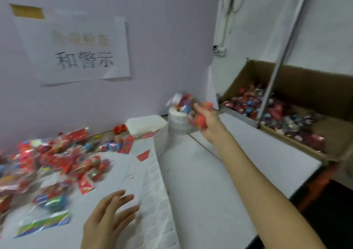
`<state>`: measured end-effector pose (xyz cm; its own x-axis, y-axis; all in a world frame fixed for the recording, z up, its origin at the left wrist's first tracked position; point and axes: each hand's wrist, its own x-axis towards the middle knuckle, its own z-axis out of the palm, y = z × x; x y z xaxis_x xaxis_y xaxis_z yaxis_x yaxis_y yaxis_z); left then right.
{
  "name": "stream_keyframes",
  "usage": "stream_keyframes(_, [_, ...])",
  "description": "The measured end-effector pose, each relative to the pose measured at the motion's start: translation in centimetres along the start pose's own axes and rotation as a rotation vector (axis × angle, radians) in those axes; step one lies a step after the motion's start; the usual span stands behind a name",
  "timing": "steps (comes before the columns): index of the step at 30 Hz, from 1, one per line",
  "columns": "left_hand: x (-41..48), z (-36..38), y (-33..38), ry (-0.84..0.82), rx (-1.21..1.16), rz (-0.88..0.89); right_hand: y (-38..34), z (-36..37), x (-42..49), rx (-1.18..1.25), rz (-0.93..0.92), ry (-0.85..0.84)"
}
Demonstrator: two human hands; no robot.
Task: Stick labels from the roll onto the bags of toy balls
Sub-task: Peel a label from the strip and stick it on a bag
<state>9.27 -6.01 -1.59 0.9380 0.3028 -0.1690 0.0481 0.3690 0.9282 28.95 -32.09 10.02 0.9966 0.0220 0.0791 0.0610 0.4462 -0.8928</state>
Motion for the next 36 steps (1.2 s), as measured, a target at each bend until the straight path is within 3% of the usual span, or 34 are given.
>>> stream_keyframes(2, [0.0,0.3,-0.4,-0.016,0.015,-0.032,-3.7,-3.1,2.2,0.208,-0.079,0.224])
stream_keyframes(4, [-0.1,0.5,-0.7,-0.052,0.050,-0.038,-5.3,-5.9,3.5,0.169,-0.042,0.396])
stream_keyframes(6, [-0.3,0.6,-0.7,-0.073,0.094,-0.016,-5.1,-7.6,4.1,0.033,0.034,0.417])
stream_keyframes(12, [0.7,-0.2,-0.4,0.023,0.202,0.026,-3.0,-3.3,5.2,-0.244,0.115,0.195])
stream_keyframes(18, [1.3,-1.9,0.7,0.193,0.212,0.114,1.3,9.7,5.5,-0.548,0.026,-0.289])
stream_keyframes(22, [1.6,-3.3,0.8,0.305,0.237,0.154,7.4,16.3,5.6,-1.034,-0.131,-0.556])
stream_keyframes(27, [1.7,-4.4,1.2,0.447,0.233,0.169,15.0,19.2,6.5,-1.581,-0.097,-0.892])
stream_keyframes(29, [1.8,-4.8,1.4,0.463,0.218,0.163,17.3,18.7,7.0,-1.699,-0.102,-0.862])
stream_keyframes(32, [2.0,-5.2,1.7,0.472,0.210,0.148,19.3,17.3,7.7,-1.796,-0.250,-0.718])
stream_keyframes(34, [1.9,-5.1,1.7,0.470,0.213,0.142,19.7,16.6,8.2,-1.784,-0.354,-0.657])
stream_keyframes(36, [1.8,-5.0,1.7,0.464,0.214,0.141,19.5,16.6,8.8,-1.640,-0.317,-0.603])
